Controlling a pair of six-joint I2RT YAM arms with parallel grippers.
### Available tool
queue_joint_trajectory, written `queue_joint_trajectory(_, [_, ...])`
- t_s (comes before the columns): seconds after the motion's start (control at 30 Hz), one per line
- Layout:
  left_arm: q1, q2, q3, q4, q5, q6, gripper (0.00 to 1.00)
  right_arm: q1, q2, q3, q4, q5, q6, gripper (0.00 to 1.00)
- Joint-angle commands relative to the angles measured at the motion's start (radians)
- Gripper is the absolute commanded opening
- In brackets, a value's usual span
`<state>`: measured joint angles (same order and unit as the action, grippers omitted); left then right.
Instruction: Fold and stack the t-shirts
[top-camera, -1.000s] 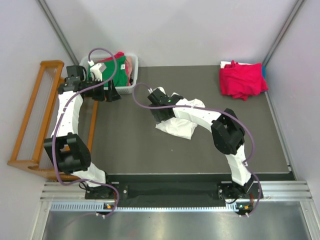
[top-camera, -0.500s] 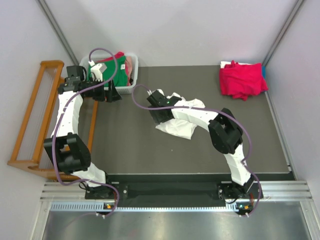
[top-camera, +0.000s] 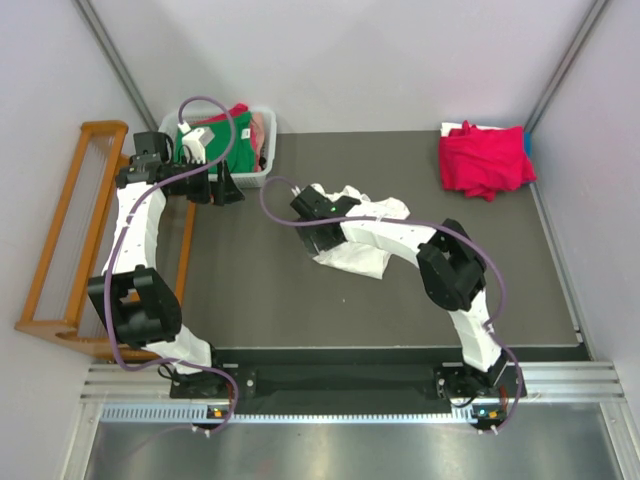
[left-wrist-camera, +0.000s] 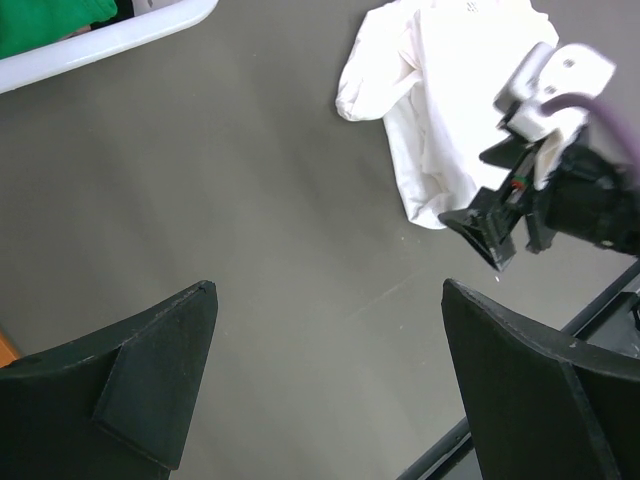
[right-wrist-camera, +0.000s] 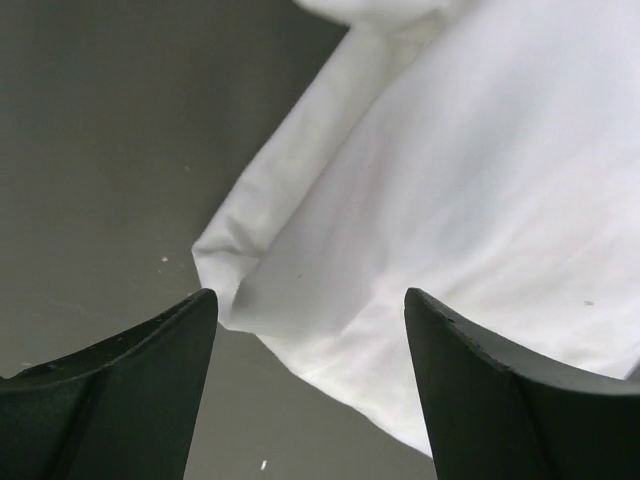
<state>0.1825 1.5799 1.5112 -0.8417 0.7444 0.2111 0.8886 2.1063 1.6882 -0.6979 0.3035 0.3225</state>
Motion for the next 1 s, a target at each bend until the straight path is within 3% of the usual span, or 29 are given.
queue_joint_trajectory(0.0, [-0.005, -0.001, 0.027, 0.003, 0.038, 0.004, 0.98, 0.0, -0.1, 0.134, -0.054, 0.065, -0.057, 0.76])
queue_joint_trajectory(0.2, [-0.011, 0.003, 0.024, -0.002, 0.033, 0.008, 0.98, -0.028, -0.141, 0.119, -0.066, 0.083, -0.077, 0.77])
queue_joint_trajectory(0.53, [-0.012, -0.003, 0.038, -0.014, 0.023, 0.016, 0.98, -0.073, -0.207, -0.108, 0.017, 0.063, -0.028, 0.76])
queue_joint_trajectory(0.97, [-0.012, 0.008, 0.03, -0.011, 0.027, 0.016, 0.98, -0.076, -0.144, -0.104, 0.038, 0.022, -0.02, 0.75])
